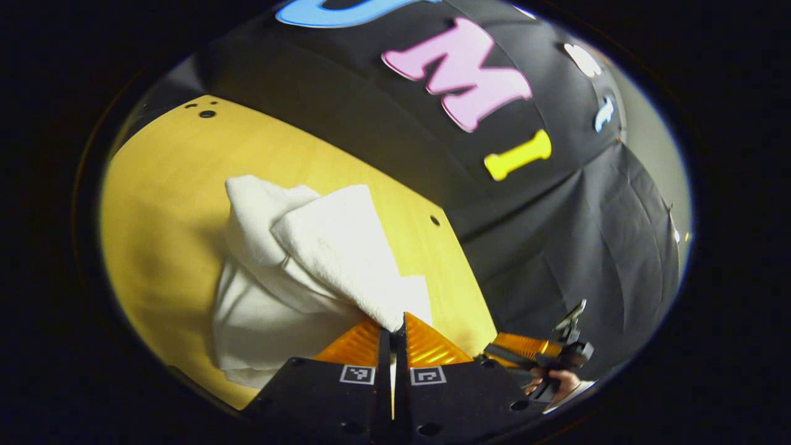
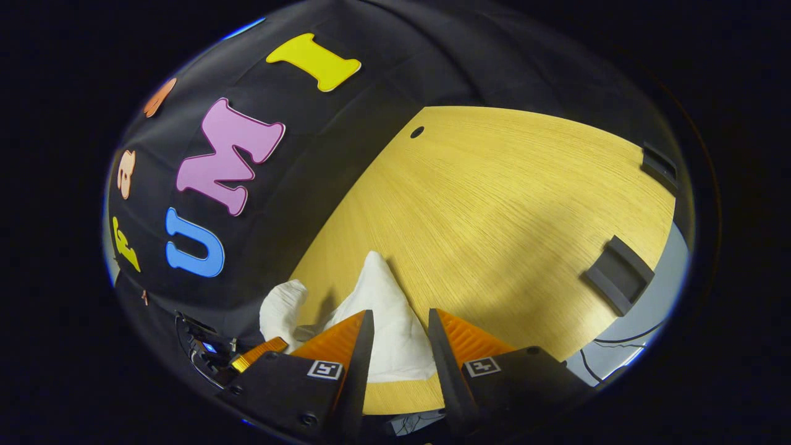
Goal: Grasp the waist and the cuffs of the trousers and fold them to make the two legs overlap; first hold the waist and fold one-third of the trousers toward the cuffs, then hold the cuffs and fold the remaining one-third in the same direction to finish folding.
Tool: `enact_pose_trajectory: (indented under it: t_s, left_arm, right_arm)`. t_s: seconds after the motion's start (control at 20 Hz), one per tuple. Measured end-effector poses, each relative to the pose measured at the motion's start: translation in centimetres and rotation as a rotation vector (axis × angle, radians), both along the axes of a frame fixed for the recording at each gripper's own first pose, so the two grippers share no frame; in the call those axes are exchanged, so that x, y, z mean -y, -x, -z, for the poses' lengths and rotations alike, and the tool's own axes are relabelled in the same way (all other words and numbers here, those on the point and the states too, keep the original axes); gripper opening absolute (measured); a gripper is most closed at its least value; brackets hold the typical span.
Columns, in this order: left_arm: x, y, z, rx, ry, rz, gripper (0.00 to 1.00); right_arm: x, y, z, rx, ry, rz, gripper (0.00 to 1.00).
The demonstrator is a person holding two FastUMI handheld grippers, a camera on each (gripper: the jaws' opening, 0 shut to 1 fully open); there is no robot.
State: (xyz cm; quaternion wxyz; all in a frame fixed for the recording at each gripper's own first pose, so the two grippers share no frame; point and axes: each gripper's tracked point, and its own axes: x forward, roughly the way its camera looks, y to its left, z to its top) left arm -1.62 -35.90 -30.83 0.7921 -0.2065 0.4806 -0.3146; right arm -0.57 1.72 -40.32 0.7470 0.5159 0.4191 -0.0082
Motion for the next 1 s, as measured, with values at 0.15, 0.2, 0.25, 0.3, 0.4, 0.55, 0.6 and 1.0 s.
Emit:
enact_pose_trajectory:
  t_s: [0.15, 0.2, 0.25, 0.3, 0.4, 0.55, 0.6, 1.0]
  left_arm:
    - [1.9, 3.1, 1.8, 0.01, -0.093, 0.161, 0.11]
    - [2.5, 3.8, 2.0, 0.025, -0.11, 0.208, 0.12]
    - [2.8, 4.5, 1.8, 0.046, -0.116, 0.25, 0.18]
    - [3.4, 5.3, 1.5, 0.062, -0.112, 0.295, 0.24]
    - [4.9, 7.3, 0.8, 0.085, -0.079, 0.391, 0.53]
    - [6.4, 10.0, -0.7, 0.096, -0.009, 0.493, 0.62]
    - [6.7, 10.4, -1.0, 0.097, 0.008, 0.507, 0.64]
    - [3.4, 8.2, -1.8, 0.024, 0.019, 0.307, 0.75]
  right_arm:
    - [0.0, 0.3, 0.1, -0.005, -0.006, 0.001, 0.57]
    - [0.1, 0.2, 0.1, -0.005, -0.006, 0.001, 0.57]
    - [0.2, 0.3, 0.2, -0.005, -0.006, 0.001, 0.56]
    - [0.2, 0.3, 0.3, -0.006, -0.007, 0.003, 0.56]
    - [0.4, 0.4, 0.3, -0.01, -0.009, 0.008, 0.57]
    - [0.5, 0.6, 0.3, -0.012, -0.011, 0.014, 0.57]
    - [0.4, 0.6, 0.3, -0.011, -0.013, 0.014, 0.56]
    - [-2.1, 0.1, -2.3, 0.029, -0.055, -0.025, 0.57]
